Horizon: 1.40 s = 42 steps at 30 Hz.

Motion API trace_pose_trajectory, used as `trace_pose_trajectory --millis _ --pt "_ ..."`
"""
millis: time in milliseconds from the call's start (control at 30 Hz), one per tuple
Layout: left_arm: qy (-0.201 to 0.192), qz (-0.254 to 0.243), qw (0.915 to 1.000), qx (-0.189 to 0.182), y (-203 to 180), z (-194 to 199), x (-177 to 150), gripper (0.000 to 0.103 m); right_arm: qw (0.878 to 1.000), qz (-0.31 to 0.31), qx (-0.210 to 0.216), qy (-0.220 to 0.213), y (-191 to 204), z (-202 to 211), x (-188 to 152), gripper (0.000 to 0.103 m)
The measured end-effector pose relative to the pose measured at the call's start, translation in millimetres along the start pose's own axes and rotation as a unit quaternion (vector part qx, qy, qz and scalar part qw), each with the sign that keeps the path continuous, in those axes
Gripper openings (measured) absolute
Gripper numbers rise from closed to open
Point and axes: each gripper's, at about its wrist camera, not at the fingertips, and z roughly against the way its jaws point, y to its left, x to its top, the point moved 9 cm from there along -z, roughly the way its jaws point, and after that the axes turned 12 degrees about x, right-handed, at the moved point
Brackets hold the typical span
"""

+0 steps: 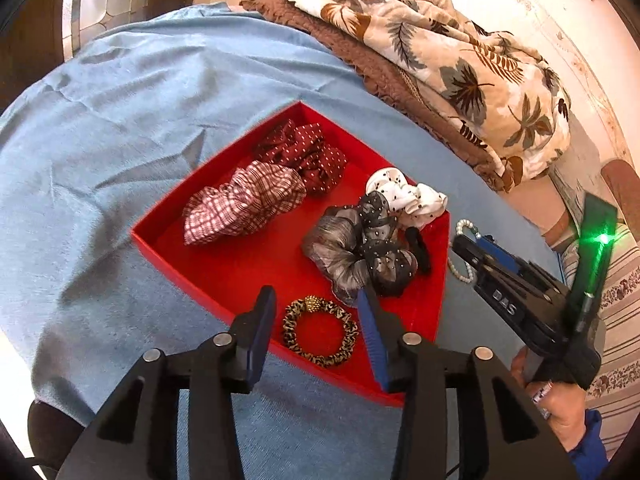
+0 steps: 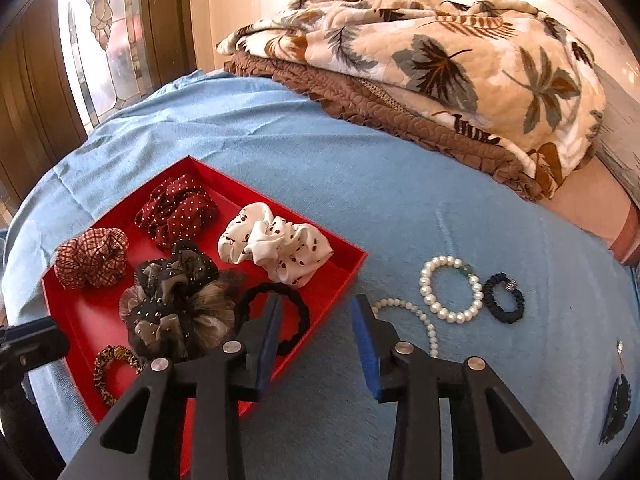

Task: Organize jewelry
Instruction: 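Carry both hair ties into the red tray and open both tools to release them, then move the left tool to the small pearl bracelet while the right tool reaches the black beaded bracelet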

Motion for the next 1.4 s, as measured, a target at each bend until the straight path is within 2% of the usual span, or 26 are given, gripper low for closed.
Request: trace_pose_trajectory --millis 133,300,467,633,800,1067,1233,1300,1400 --pt "-0.009 0.007 0.9999 0.005 4.7 10.0 2.5 0.044 1.0 -0.014 0.005 -0.007 -10.2 19.5 -11.5 0.042" --pt "-0.019 0.002 0.9998 0.006 -0.1 20.1 3.3 0.044 0.999 -0.046 -0.002 -0.012 -43.8 50.6 -44.8 0.044" --pt "-0.019 -0.028 0.9994 -0.004 -31.5 23.5 -1.7 0.044 0.995 -0.09 -0.033 -0.007 -94.8 74.3 -78.5 0.044" --pt "-0.016 -0.076 0.9969 -0.013 -73.5 23.4 -13.4 0.044 0.988 -0.149 -0.046 -0.016 -140.5 89.5 -95.0 0.044" --pt "-0.01 -0.123 0.9921 -0.024 -114.3 17.0 -25.7 0.045 0.985 -0.162 -0.052 -0.022 -162.1 85.8 -90.4 0.044" --pt "-0.009 -0.179 0.983 -0.039 -178.8 -10.7 -30.9 0.044 0.989 -0.142 -0.042 -0.012 -174.1 45.6 -54.0 0.044" --pt "0.002 -0.197 0.9795 -0.044 -217.7 -51.0 -20.3 0.044 0.989 -0.137 -0.055 -0.003 -198.7 13.2 -33.1 0.044" --pt "0.013 -0.202 0.9784 -0.041 -230.1 -69.6 -18.0 0.038 0.988 -0.141 -0.056 0.0 -209.1 1.3 -27.6 0.044" --pt "0.022 -0.221 0.9743 -0.037 -248.8 -92.1 -20.8 0.037 0.988 -0.142 -0.058 0.008 -220.3 -14.5 -24.3 0.044"
